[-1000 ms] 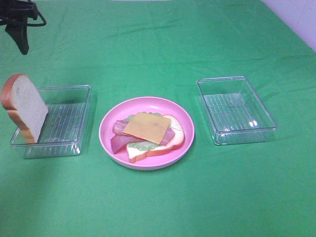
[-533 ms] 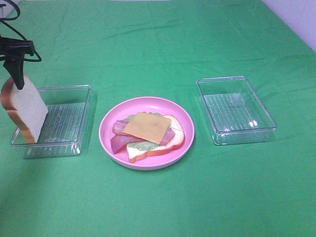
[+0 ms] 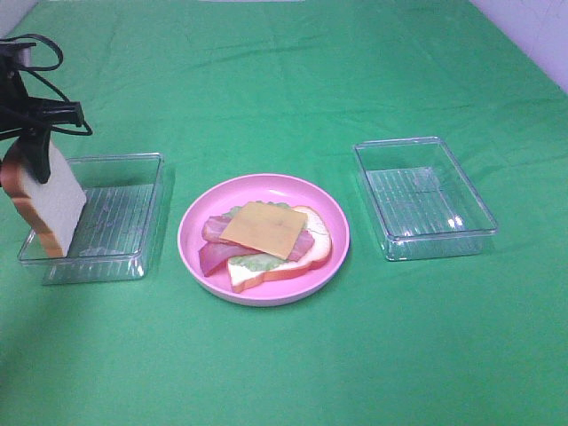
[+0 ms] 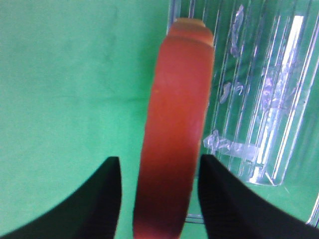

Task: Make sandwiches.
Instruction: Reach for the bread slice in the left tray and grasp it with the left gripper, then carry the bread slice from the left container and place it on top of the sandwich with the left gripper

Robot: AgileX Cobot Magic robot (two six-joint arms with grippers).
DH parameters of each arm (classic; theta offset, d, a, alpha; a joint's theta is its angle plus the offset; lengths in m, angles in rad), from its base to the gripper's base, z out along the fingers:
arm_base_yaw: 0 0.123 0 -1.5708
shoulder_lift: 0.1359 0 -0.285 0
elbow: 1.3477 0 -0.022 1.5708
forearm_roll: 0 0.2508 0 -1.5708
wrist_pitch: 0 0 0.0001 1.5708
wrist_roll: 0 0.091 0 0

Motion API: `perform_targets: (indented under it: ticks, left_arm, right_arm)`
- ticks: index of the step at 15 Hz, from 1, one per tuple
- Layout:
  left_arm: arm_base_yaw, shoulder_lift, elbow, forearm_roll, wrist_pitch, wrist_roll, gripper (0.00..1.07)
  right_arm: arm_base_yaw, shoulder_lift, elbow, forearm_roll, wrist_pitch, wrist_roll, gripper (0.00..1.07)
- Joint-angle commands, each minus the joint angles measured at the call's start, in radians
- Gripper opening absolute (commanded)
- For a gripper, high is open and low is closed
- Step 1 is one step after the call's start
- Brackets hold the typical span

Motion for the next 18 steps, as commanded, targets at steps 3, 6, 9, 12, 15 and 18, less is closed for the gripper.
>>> perform_targets:
  ticks: [3,6,9,12,15,18]
  left_arm:
    - [0.000,0.001,0.008,0.006,-0.005,0.038,0.00]
    - [0.000,-0.038,-0.002,-0.100,-0.019,0.089,0.00]
    - [0.000,-0.094,-0.002,-0.284,-0.060,0.185,0.00]
    - [-0.032,-0.103,0.002,-0.569,-0.068,0.377,0.00]
    - [-0.138,-0.102,0.024,-0.741,-0.153,0.492,0.00]
    - [-0.217,-0.051,0.025,-0.863,-0.201,0.495,0.00]
  right_arm:
    - [0.001,-0.015,0.001,0.003,-0.011,-0.012,0.63]
    - [0.001,-0.015,0.001,0.003,-0.011,-0.012,0.63]
    - [0.001,-0.015,0.001,0.003,-0.011,-0.012,0.63]
    - [0.001,-0.015,0.001,0.003,-0.011,-0.012,0.63]
    - [0.001,-0.015,0.001,0.003,-0.011,-0.012,0.63]
    - [0.001,-0.015,0.001,0.003,-0.011,-0.012,0.63]
